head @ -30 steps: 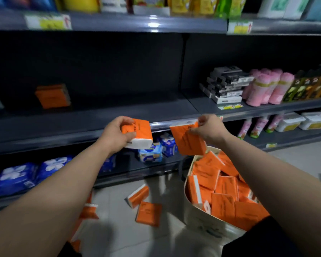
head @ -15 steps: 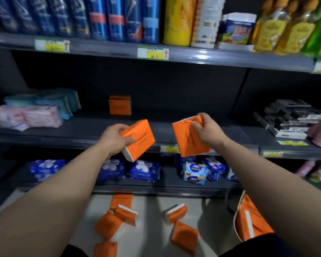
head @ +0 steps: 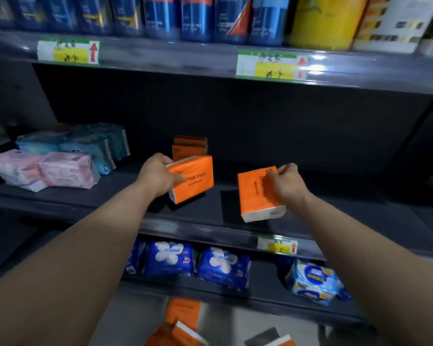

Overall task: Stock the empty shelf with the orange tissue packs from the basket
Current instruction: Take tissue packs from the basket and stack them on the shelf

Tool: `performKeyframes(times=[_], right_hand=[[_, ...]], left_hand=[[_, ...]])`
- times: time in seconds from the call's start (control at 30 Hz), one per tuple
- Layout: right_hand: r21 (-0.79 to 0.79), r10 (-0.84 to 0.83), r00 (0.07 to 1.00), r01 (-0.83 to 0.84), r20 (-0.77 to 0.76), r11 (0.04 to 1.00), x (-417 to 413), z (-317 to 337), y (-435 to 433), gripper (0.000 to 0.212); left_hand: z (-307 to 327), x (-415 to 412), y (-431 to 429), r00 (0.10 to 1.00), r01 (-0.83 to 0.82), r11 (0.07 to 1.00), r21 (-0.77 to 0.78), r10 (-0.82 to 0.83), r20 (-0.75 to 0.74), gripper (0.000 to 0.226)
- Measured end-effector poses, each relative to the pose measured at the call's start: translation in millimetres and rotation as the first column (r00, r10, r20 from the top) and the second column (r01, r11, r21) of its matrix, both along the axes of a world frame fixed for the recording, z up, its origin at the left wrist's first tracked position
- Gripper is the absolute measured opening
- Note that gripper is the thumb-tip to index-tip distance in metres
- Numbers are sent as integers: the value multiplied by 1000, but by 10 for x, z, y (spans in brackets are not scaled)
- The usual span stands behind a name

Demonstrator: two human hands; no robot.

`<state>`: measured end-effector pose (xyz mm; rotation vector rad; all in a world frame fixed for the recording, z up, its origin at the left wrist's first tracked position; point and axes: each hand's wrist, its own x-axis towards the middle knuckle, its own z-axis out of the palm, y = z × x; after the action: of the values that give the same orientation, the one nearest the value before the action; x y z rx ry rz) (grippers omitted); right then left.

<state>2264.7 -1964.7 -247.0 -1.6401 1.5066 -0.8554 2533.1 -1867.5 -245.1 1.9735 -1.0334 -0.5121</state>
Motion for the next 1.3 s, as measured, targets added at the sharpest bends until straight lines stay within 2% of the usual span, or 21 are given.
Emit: performKeyframes(times=[0.1,0.2,0.33,0.43,0.57,0.67,0.73,0.83,1.0,1.17,1.3], right_hand=[[42,-27,1000,27,-13,999,210,-81,-278,33],[22,-21,998,23,-58,1000,382,-129,-506,44],[-1,20,999,-20,-34,1000,517,-178,-748,38],[-50,33,997,-37,-74,998,570,-215,-853,29],[-83,111,994,-110,12,990,658,-315,-961,21],[-130,173,980,-186,-100,974,716,-345,-1031,26],[-137,222,960,-246,-171,960,736,-355,-1072,30],[-98,258,940,-285,-226,953,768,-369,-1087,33],[-114,309,831,-402,-462,909,881,-366,-1031,37],[12,414,769,-468,-487,884,913,-298,-979,59],[1,461,779,-509,-425,861,918,-249,-954,53]], left_hand=[[-63,184,-294,999,55,998,10,-55,2,40],[-132,319,-553,994,112,994,6,-112,3,54],[-253,461,-861,986,165,986,12,-166,10,61],[-325,552,-1059,985,144,990,-3,-143,95,58],[-391,662,-1264,976,151,988,-32,-144,163,62],[-426,757,-1359,916,167,978,129,-202,345,62],[-438,808,-1392,869,199,960,196,-266,417,57],[-455,876,-1440,844,229,949,215,-304,441,52],[-483,978,-1517,835,262,947,186,-319,448,46],[-512,970,-1518,853,180,969,166,-238,465,49],[-509,957,-1448,887,176,981,78,-192,420,48]])
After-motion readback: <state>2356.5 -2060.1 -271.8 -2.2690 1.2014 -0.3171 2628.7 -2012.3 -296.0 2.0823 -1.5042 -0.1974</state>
